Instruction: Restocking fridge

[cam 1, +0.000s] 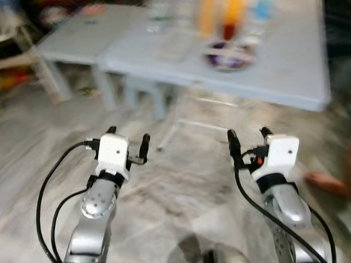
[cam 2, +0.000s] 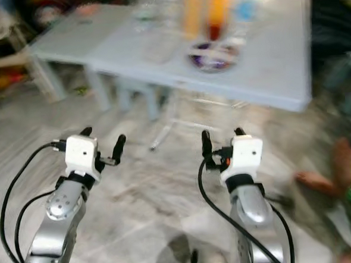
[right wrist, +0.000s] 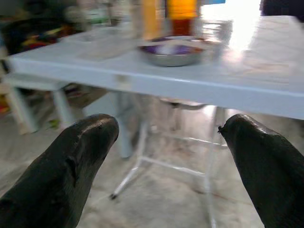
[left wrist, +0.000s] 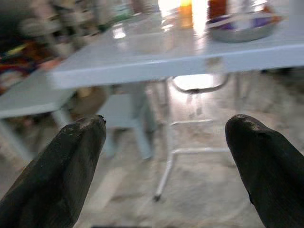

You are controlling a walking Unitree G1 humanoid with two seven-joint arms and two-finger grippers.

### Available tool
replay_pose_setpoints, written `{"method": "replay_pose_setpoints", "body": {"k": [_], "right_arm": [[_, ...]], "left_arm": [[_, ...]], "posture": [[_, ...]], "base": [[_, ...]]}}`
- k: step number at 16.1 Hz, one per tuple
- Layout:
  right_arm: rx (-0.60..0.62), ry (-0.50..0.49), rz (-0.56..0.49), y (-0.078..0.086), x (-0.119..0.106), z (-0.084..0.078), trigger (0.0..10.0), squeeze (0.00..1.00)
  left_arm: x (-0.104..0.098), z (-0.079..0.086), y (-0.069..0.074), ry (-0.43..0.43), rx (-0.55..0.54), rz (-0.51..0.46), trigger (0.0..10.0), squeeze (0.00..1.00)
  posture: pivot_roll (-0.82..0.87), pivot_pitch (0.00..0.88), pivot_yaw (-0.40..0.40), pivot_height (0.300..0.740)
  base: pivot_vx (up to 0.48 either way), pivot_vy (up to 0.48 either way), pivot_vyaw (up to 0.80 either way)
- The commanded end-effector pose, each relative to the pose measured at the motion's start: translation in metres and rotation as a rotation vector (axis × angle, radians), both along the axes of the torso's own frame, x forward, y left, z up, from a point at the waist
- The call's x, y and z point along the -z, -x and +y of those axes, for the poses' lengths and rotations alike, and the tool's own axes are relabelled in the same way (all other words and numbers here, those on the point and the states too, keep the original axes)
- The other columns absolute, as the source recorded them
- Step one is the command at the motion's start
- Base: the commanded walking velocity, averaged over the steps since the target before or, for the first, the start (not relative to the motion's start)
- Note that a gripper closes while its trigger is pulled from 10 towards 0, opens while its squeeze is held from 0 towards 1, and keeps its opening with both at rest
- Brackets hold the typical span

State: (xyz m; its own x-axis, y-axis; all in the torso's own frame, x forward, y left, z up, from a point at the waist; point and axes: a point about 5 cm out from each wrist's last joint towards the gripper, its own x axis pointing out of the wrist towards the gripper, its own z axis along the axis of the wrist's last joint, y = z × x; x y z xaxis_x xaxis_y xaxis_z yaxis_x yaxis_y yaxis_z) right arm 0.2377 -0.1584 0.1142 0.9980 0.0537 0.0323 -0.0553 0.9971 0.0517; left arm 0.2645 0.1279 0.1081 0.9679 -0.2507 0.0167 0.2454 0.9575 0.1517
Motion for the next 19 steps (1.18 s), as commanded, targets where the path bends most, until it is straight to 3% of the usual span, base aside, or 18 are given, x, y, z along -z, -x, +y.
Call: {"method": "replay_pose_setpoints", "body": {"k": [1,7,16,19], "right_arm": [[0.008,0.0,-0.009,0.0,-0.0026,-0.0047,10.0,0.0],[0.001,-0.006,-0.016,-0.0028,-0.003,-0.0032,10.0,0.0],[-0.014,-0.012,-0.023,-0.0047,-0.0022,-0.0001,10.0,0.0],[-0.012,-0.012,-0.019,-0.0058,-0.0017,-0.0005,10.0,0.0]], "left_arm": [[-0.0016,-0.0068,0.0003,0.012,0.029,0.002,10.0,0.0],[0.0,-0.0063,-0.0034,0.036,0.014,0.027,10.0,0.0],[-0.0041,-0.0089,-0.0074,0.063,0.022,0.024,10.0,0.0],[-0.008,-0.0146,-0.0045,0.036,0.073,-0.01,10.0,0.0]], "posture": [[-0.05,0.101,0.042,0.74],[-0.06,0.095,0.042,0.74],[-0.05,0.088,0.037,0.74],[-0.05,0.086,0.037,0.74]], "base": [[0.48,0.0,-0.8],[0.406,0.152,0.0],[0.0,0.444,0.0],[0.409,0.134,-0.38]]}}
